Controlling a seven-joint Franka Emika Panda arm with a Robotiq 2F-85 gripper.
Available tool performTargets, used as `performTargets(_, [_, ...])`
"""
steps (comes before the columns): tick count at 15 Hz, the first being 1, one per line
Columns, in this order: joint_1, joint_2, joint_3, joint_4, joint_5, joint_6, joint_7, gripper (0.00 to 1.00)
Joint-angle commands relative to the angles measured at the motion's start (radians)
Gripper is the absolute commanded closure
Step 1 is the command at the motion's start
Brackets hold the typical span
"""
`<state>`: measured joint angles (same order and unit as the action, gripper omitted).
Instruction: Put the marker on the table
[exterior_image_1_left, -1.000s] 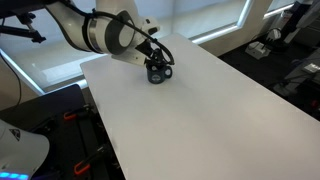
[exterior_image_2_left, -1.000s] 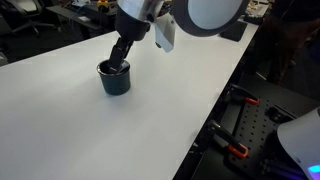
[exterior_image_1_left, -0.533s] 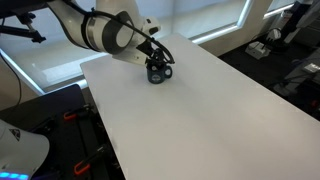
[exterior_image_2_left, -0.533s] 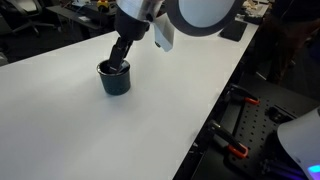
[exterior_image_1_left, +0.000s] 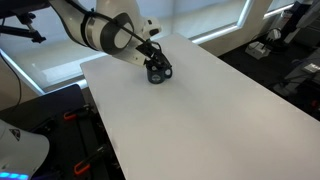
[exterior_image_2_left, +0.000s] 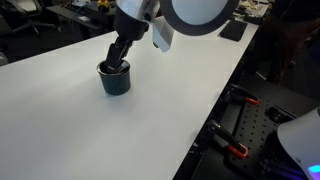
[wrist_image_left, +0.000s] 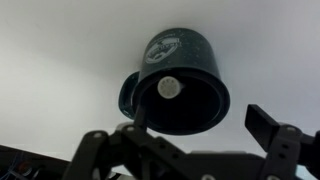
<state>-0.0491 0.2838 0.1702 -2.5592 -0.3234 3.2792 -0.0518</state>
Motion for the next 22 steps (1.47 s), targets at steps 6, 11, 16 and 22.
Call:
performTargets(6, [-0.209, 0.005, 0.185, -0.025, 0.004, 0.017, 0.044, 0.0])
performTargets(11, [-0.338, 0.027, 0.292, -0.023, 0.0, 0.008, 0.045, 0.0])
performTargets(16, [-0.442, 0.049, 0.374, -0.021, -0.001, 0.007, 0.042, 0.2])
performTargets(22, [-0.532, 0.067, 0.447, -0.025, -0.004, 0.011, 0.037, 0.52])
